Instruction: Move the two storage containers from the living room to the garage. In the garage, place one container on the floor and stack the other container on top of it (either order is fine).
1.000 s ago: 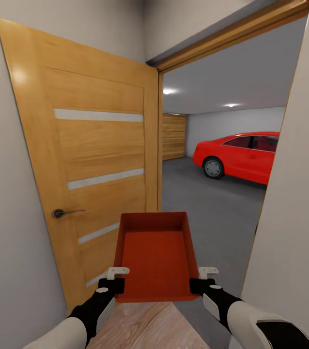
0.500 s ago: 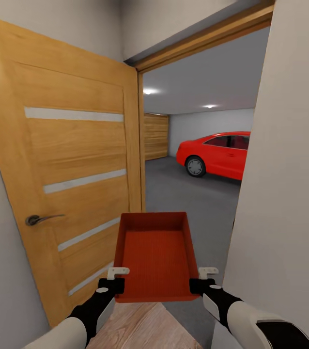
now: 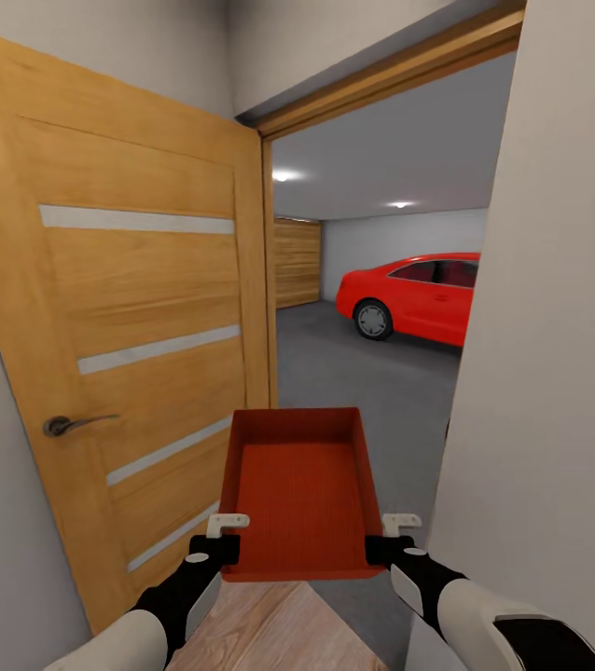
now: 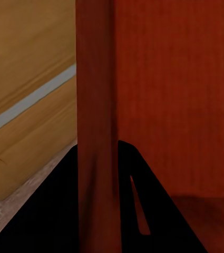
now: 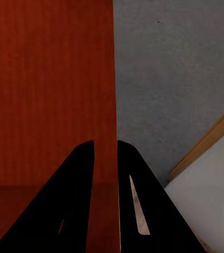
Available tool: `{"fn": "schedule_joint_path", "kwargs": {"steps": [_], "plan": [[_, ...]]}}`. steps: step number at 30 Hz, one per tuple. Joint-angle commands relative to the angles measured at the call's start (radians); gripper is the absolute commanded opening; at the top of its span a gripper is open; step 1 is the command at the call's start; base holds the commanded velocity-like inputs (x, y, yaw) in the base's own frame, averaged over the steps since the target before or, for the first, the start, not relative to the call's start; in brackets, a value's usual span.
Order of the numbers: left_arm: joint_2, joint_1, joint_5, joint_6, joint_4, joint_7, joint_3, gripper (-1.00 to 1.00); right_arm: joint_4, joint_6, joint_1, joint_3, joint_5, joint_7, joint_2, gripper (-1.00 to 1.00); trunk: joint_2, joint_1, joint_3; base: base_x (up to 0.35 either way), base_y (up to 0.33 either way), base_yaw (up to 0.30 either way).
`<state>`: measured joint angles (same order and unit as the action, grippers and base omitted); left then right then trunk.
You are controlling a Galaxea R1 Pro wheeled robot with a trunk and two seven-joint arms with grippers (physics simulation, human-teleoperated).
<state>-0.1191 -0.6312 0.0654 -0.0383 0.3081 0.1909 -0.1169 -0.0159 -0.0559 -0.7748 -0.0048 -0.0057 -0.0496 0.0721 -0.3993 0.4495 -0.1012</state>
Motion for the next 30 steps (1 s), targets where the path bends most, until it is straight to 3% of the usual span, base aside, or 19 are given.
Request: {"fn": "schedule_joint_path", "kwargs": {"steps": [1, 20, 30], "plan": [[0.001, -0.001, -0.015, -0.005, 0.007, 0.026, 0.033, -1.0, 0.003, -0.004, 0.0, -0.021, -0.008, -0.021, -0.01, -1.0, -0.001, 0.001, 0.0, 0.118, 0.108, 0.0], [0.001, -0.001, -0.015, -0.007, 0.006, 0.027, 0.034, -1.0, 0.003, -0.005, 0.0, -0.021, -0.008, -0.021, -0.01, -1.0, -0.001, 0.001, 0.0, 0.052, 0.052, 0.0], [0.001, -0.001, -0.015, -0.017, 0.003, 0.025, 0.034, -1.0, 0.003, -0.005, 0.0, -0.022, -0.008, -0.021, -0.011, -1.0, -0.001, 0.001, 0.0, 0.136, 0.22, 0.0]]}}
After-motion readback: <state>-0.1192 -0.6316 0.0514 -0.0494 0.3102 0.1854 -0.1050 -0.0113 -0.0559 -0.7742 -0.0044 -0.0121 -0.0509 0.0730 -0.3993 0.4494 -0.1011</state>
